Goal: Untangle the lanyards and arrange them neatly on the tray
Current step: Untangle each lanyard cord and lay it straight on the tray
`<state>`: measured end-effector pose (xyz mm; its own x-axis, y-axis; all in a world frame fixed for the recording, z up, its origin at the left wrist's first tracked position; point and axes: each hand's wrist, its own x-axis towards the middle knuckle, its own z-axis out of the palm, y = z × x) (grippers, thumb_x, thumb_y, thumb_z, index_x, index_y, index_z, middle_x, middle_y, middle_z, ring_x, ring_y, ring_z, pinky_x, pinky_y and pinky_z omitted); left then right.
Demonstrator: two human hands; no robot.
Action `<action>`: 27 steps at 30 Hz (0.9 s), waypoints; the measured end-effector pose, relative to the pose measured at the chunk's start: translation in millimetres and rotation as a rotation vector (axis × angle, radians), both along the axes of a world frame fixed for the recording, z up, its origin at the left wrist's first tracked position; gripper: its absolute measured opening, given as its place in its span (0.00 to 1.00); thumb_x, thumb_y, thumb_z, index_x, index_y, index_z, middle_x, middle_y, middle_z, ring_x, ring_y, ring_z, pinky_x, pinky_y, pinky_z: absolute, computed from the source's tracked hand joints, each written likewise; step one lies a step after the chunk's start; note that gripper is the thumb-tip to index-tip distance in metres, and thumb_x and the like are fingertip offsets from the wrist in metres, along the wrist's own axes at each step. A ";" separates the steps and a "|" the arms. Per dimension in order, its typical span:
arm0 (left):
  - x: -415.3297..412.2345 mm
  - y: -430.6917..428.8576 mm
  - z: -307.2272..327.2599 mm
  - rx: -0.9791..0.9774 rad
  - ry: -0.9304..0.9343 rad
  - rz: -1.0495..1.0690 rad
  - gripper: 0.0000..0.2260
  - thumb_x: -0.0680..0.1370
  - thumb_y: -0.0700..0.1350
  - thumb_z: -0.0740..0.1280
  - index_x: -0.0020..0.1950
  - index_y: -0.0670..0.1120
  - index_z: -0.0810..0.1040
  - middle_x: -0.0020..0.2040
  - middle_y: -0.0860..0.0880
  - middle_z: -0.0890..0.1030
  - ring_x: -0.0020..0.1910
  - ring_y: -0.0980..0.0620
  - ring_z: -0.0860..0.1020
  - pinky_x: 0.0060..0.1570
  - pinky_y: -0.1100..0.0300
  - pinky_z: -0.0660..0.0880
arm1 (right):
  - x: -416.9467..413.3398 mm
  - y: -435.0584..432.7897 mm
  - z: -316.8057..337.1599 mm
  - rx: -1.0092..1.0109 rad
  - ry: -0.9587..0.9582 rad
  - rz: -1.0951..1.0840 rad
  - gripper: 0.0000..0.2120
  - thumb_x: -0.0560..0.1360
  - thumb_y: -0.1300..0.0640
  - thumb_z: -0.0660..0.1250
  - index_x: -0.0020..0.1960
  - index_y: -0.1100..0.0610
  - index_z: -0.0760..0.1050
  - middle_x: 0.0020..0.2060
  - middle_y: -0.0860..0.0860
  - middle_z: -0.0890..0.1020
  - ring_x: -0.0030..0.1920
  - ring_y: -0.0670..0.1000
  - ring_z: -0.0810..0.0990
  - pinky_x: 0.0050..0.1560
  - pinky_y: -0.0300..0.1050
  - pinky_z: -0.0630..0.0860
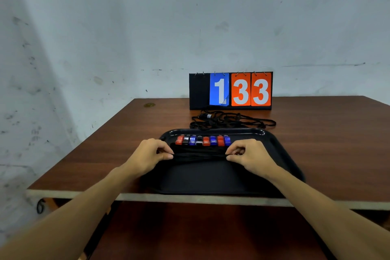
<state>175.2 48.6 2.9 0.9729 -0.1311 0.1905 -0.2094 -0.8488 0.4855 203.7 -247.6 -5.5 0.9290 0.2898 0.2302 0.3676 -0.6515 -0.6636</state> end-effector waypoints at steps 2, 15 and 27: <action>2.4 3.6 -2.3 0.018 -0.009 0.008 0.08 0.75 0.43 0.70 0.43 0.58 0.79 0.42 0.63 0.78 0.45 0.63 0.75 0.53 0.64 0.68 | 1.6 0.2 -2.2 0.000 -0.015 0.000 0.05 0.70 0.58 0.75 0.42 0.49 0.83 0.40 0.42 0.81 0.43 0.39 0.78 0.42 0.26 0.69; -1.0 -3.9 -18.3 -0.155 -0.102 0.159 0.06 0.74 0.41 0.71 0.46 0.53 0.81 0.47 0.54 0.81 0.51 0.57 0.75 0.53 0.65 0.68 | 4.0 2.9 -10.3 -0.095 -0.122 -0.037 0.06 0.73 0.59 0.71 0.49 0.51 0.82 0.45 0.46 0.79 0.47 0.44 0.76 0.49 0.34 0.70; -5.3 -9.3 -10.2 0.132 -0.178 0.083 0.09 0.80 0.45 0.63 0.55 0.46 0.79 0.51 0.53 0.71 0.49 0.53 0.75 0.55 0.56 0.73 | -3.3 3.9 -5.7 -0.170 -0.179 -0.063 0.05 0.73 0.55 0.70 0.49 0.49 0.81 0.47 0.45 0.78 0.55 0.45 0.72 0.55 0.46 0.74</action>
<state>169.9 39.3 -7.4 0.9341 -0.0867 0.3463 -0.2081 -0.9204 0.3309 200.3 -243.7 -11.2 0.8953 0.2813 0.3455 0.4245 -0.7738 -0.4701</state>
